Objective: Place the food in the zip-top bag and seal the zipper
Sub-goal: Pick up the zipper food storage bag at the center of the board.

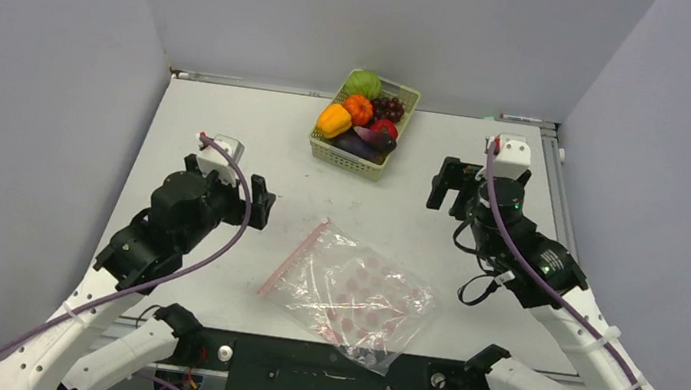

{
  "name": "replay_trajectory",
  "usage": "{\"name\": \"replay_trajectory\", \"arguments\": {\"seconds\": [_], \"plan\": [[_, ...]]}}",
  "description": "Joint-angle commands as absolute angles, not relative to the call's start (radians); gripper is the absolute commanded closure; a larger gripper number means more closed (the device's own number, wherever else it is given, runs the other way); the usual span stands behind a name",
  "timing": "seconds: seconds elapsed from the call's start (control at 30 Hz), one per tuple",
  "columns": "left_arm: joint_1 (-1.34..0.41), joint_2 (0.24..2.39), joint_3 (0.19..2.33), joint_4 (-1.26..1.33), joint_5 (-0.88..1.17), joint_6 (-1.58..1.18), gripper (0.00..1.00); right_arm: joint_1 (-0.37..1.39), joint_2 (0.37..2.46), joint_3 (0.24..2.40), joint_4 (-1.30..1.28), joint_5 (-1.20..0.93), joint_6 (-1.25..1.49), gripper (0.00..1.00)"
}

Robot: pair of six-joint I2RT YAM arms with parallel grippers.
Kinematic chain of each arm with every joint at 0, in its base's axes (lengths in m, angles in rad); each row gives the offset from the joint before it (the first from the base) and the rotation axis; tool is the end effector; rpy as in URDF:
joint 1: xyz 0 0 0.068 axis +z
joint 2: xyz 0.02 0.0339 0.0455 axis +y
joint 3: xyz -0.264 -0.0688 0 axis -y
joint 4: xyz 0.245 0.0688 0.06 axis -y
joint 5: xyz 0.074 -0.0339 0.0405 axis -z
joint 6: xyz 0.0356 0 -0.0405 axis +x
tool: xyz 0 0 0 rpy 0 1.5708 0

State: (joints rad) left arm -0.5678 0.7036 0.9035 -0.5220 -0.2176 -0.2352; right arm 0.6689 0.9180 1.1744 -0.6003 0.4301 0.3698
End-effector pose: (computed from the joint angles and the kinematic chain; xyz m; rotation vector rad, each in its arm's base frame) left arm 0.1307 -0.0742 0.3573 0.1665 1.8922 -0.3428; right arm 0.1516 0.1009 0.4075 0.0058 1.8932 0.2990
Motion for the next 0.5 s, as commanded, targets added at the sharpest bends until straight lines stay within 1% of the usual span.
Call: {"name": "replay_trajectory", "arguments": {"seconds": [0.0, 0.1, 0.17, 0.33, 0.47], "plan": [[-0.565, 0.687, 0.895, -0.478, -0.225, -0.228, 0.04, 0.673, 0.955, 1.192, -0.669, 0.387, 0.335, 0.1], [-0.565, 0.684, 0.893, -0.474, -0.233, -0.235, 0.04, 0.673, 0.959, 1.165, -0.671, 0.248, 0.275, 0.1], [-0.565, 0.686, 0.895, -0.483, -0.248, -0.245, 0.04, 0.673, 0.969, 1.157, -0.673, 0.2, 0.246, 0.1], [-0.565, 0.665, 0.889, -0.512, -0.265, -0.262, 0.04, 0.676, 0.989, 1.153, -0.642, 0.091, 0.177, 0.1], [-0.564, 0.649, 0.886, -0.519, -0.284, -0.267, 0.04, 0.688, 1.034, 1.166, -0.653, 0.057, 0.153, 0.1]]}}
